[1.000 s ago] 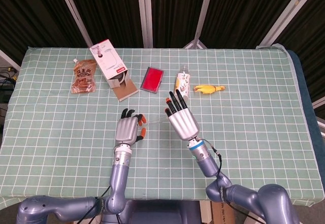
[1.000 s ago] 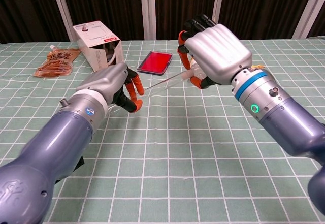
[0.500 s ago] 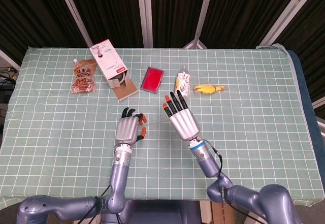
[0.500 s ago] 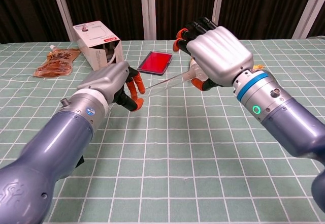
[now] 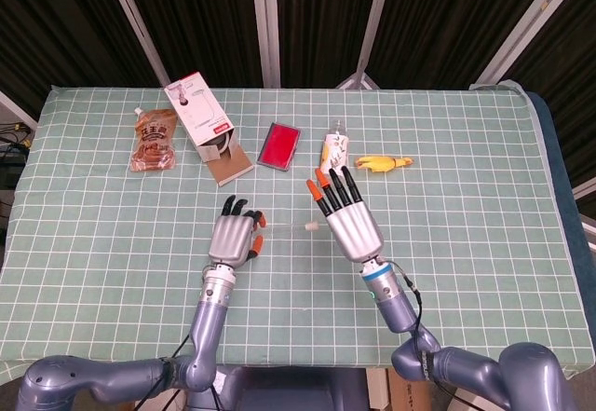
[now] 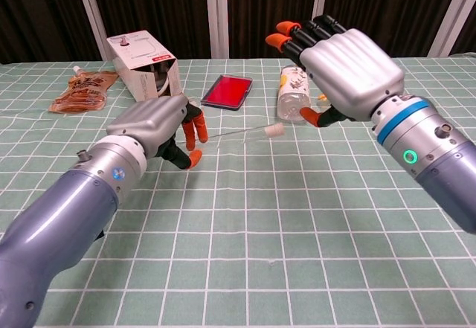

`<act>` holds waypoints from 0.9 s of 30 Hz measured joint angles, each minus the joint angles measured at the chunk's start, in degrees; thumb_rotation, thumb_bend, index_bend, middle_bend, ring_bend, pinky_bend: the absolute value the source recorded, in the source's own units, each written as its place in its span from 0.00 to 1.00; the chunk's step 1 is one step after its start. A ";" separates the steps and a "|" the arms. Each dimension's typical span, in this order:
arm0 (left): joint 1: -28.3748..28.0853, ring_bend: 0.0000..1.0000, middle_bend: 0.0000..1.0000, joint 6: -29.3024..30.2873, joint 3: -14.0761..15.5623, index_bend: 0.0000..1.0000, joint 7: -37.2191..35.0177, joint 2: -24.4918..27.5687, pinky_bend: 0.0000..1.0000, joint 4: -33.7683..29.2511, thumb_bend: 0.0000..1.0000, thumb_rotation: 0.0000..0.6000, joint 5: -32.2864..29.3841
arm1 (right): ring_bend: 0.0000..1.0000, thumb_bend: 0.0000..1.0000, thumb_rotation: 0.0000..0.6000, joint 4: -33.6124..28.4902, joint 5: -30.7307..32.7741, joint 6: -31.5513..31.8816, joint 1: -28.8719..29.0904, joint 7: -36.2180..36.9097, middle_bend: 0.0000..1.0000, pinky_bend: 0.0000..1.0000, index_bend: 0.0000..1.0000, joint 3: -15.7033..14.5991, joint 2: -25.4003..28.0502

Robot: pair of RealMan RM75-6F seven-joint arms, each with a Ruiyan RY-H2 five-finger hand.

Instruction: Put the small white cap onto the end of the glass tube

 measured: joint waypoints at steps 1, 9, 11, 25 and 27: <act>0.06 0.16 0.52 -0.39 0.58 0.51 0.37 0.54 0.09 0.04 0.68 1.00 0.29 | 0.00 0.36 1.00 -0.93 0.06 0.17 -0.20 -0.07 0.00 0.00 0.00 0.21 0.66; 0.59 0.16 0.49 -2.05 2.95 0.50 3.96 2.59 0.07 -0.36 0.67 1.00 0.36 | 0.00 0.36 1.00 -6.63 -0.07 1.04 -1.32 -0.71 0.00 0.00 0.00 0.83 4.59; 0.65 0.15 0.44 -2.26 3.13 0.47 5.24 2.83 0.05 -0.68 0.65 1.00 -0.32 | 0.00 0.36 1.00 -7.68 -0.18 1.25 -1.65 -0.82 0.00 0.00 0.00 0.80 5.14; 1.88 0.00 0.15 1.23 1.99 0.20 17.18 6.12 0.00 -10.12 0.44 1.00 -9.65 | 0.00 0.36 1.00 -12.46 0.76 1.81 -4.38 -1.21 0.00 0.00 0.00 0.39 8.47; 2.48 0.00 0.15 2.11 1.80 0.20 17.03 7.32 0.00 -12.45 0.41 1.00 -10.02 | 0.00 0.36 1.00 -13.29 0.93 2.15 -5.01 -0.96 0.00 0.00 0.00 0.25 9.01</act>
